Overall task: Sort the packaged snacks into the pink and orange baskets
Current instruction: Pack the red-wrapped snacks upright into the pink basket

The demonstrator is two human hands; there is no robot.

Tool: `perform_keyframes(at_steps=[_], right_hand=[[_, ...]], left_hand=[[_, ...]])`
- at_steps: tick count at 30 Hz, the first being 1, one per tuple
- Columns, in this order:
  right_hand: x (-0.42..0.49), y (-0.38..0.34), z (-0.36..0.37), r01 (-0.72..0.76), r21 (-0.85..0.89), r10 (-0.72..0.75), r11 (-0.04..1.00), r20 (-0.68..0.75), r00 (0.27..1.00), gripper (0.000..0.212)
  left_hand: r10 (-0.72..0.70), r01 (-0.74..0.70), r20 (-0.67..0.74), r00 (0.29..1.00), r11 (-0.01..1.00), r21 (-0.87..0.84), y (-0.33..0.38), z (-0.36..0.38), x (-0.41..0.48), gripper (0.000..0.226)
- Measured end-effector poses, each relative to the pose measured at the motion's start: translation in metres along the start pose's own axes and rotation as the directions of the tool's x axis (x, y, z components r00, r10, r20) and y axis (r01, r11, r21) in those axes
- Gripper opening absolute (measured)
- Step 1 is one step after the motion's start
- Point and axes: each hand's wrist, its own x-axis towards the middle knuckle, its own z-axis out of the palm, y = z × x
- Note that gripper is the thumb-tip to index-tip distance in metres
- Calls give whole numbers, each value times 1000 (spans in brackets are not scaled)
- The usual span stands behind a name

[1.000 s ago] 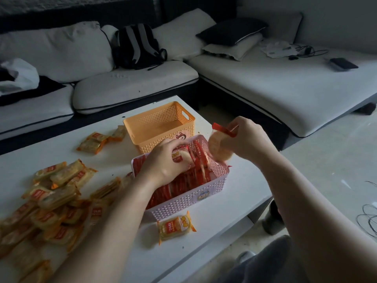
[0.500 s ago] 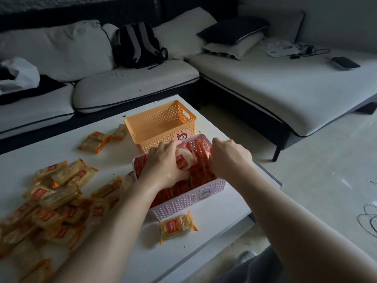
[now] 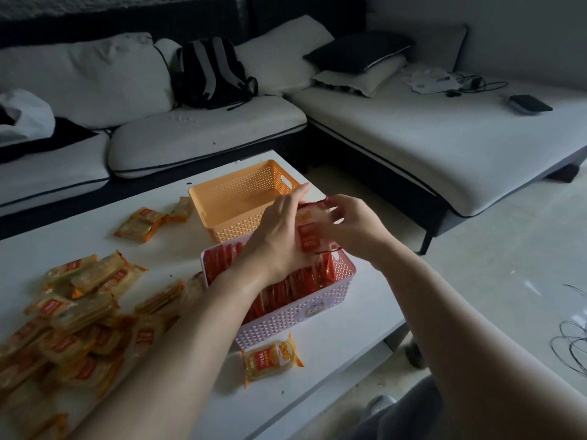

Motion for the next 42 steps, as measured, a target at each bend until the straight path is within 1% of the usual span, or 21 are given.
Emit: perform_keyframes(at_steps=[2,4,6,7,9,12,15,18,21,23,25,27,30,32,34,36,37,38,39,41,42], right_hand=[[4,6,-5,-35,106,49,994,-130,990,40],[8,13,-9,-58,216,109,975,-229,967,42],[13,17,-12,-73,249,140,966,-266,954,42],[15,18,-12,-82,259,151,962,-259,954,44],[18,19,-11,-100,272,163,957,-220,962,51],[25,21,-10,-93,148,121,985,-190,974,48],[33,22,-15,-30,116,50,993,-177,983,27],[36,20,-21,132,-1,-131,991,-148,980,34],[40,24,-17,278,-180,-301,944,-117,946,46],[42,25,-11,298,-301,-321,906,-28,947,49],[39,23,-7,295,-413,-299,862,56,953,41],[35,18,-5,303,-449,-295,841,90,951,35],[31,6,-6,307,-483,-271,820,143,952,40],[30,2,-7,233,-375,-186,897,156,970,44],[29,1,-7,44,-46,-32,998,231,972,44],[29,3,-4,-141,201,72,969,318,945,35],[29,4,-1,-160,203,91,966,311,946,29],[29,3,2,-116,107,83,987,276,958,26],[29,2,6,-42,-66,57,997,240,969,25],[29,0,13,69,-351,7,934,210,978,28],[28,-1,15,77,-405,2,911,191,982,31]], left_hand=[[-74,68,-31,997,986,-150,-4,2,6,102],[-152,116,-139,979,964,-238,-13,5,16,53],[-168,162,-143,975,985,-56,-20,5,26,12],[-154,158,-61,986,984,77,-22,7,31,15],[-180,126,167,969,949,289,-20,13,35,37],[-224,76,301,927,897,436,-21,20,43,53],[-209,50,293,933,882,469,-25,20,47,44],[-137,3,236,962,871,491,-30,16,48,25],[-112,11,195,974,889,458,-37,11,49,24],[-151,35,211,966,881,472,-40,10,50,33],[-215,89,227,950,882,462,-40,11,51,48],[-224,73,257,940,869,489,-39,14,50,38],[-184,34,267,946,876,482,-36,13,46,25],[-184,57,249,951,894,444,-35,11,44,22],[-193,64,252,948,894,444,-33,10,42,16],[-185,54,245,952,886,461,-32,12,41,12],[-179,51,236,955,884,465,-32,13,41,13],[-182,59,225,957,883,465,-31,15,41,18],[-201,78,217,955,880,469,-30,16,42,22],[-242,116,205,948,866,487,-27,20,44,29],[-257,131,201,945,862,489,-26,21,44,30]])
